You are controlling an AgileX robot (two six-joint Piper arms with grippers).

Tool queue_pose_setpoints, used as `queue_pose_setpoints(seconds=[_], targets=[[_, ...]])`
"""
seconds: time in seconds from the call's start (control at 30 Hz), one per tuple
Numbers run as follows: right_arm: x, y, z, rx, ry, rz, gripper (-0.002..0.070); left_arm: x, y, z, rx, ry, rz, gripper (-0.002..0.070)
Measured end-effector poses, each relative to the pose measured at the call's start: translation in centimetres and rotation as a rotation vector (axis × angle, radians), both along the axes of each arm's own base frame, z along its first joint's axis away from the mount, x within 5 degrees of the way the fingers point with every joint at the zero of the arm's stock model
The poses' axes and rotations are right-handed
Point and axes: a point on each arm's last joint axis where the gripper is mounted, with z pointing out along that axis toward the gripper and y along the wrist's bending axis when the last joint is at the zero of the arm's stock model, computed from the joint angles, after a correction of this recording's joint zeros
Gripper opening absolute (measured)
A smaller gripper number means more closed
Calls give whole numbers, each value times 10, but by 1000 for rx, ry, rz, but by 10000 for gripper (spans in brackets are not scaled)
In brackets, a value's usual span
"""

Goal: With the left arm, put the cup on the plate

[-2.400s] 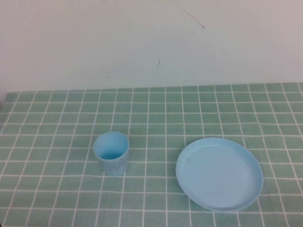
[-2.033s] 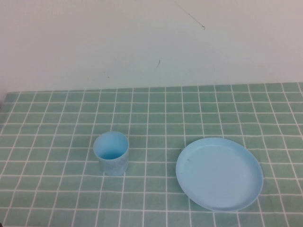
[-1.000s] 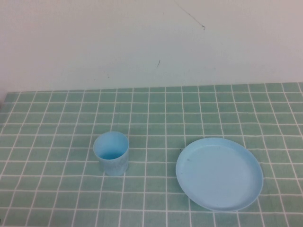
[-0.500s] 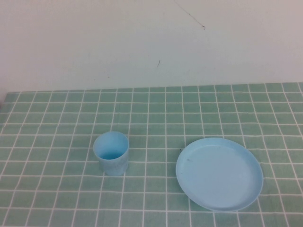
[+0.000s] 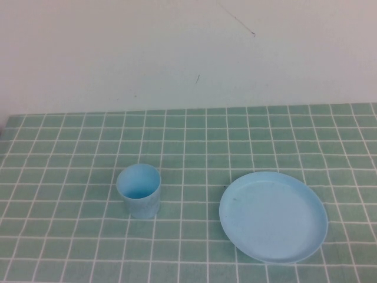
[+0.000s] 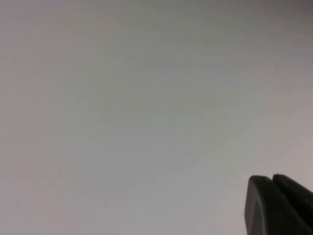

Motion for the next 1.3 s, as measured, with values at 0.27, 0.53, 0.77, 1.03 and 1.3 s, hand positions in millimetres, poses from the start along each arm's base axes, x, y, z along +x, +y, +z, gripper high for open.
queue_pose_setpoints(seconds=[0.27, 0.53, 0.77, 1.03, 1.3], targets=[[0, 0, 0, 0, 0, 0, -2, 60, -19, 57, 306, 395, -66, -3], [0, 0, 0, 0, 0, 0, -2, 95, -30, 50, 401, 510, -154, -3], [0, 0, 0, 0, 0, 0, -2, 124, -42, 32, 477, 694, -240, -3], [0, 0, 0, 0, 0, 0, -2, 172, -64, 2, 645, 1013, -366, -3], [0, 0, 0, 0, 0, 0, -2, 235, -82, -32, 794, 1410, -488, -3]])
